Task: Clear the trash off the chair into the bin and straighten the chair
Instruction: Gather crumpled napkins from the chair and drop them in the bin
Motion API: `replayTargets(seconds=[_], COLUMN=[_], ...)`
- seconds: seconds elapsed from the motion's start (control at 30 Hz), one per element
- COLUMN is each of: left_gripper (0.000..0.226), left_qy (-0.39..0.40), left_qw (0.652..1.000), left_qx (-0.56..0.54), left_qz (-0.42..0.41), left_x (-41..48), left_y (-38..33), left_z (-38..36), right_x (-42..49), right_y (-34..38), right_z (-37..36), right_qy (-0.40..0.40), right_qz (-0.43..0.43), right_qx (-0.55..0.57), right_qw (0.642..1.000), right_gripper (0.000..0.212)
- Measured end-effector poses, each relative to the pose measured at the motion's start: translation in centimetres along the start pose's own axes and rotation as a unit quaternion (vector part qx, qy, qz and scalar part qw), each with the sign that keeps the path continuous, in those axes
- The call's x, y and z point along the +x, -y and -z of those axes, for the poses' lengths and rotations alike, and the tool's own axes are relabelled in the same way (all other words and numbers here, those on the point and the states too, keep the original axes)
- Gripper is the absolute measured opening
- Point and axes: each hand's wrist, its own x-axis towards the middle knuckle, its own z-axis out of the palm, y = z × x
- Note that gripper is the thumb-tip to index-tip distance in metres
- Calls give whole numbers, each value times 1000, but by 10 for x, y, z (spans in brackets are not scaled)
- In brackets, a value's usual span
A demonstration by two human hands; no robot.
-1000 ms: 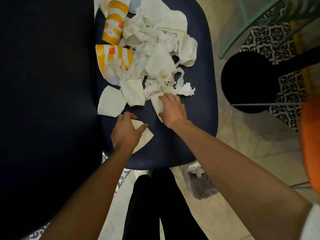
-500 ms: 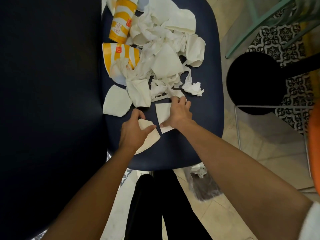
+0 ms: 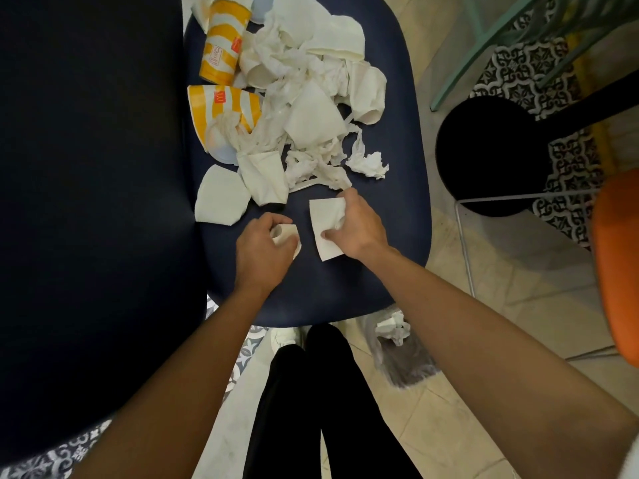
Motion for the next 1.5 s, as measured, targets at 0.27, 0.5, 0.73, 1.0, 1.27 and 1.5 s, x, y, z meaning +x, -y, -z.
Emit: replayTargets(seconds=[0.27, 0.5, 0.73, 1.0, 1.27, 1.5], left_gripper=[24, 27, 30, 31, 34, 40], left_qy=[-21, -5, 9, 29, 91, 185], left_qw=[999, 999, 998, 997, 994, 981], left_qx=[-23, -27, -49, -56, -18, 47], left_qz=[-23, -24, -39, -38, -61, -20], left_x=[-23, -45, -76, -124, -167, -177], left_y=[-1, -2, -1, -3, 6, 36], left_z=[-3, -13, -31, -65, -113, -183], right_x=[-33, -61, -88, -132, -162, -159], right_y=[-15, -35, -63, -112, -169, -231], right_z=[6, 7, 6, 13, -8, -64], right_qy=[-74, -113, -143, -164, -170, -156], right_qz=[-14, -31, -52, -43, -66, -163], right_qx=[58, 79, 86, 77, 67, 51], right_qw=[995, 990, 985, 983, 981, 973], right_gripper=[58, 54, 52, 42, 31, 39])
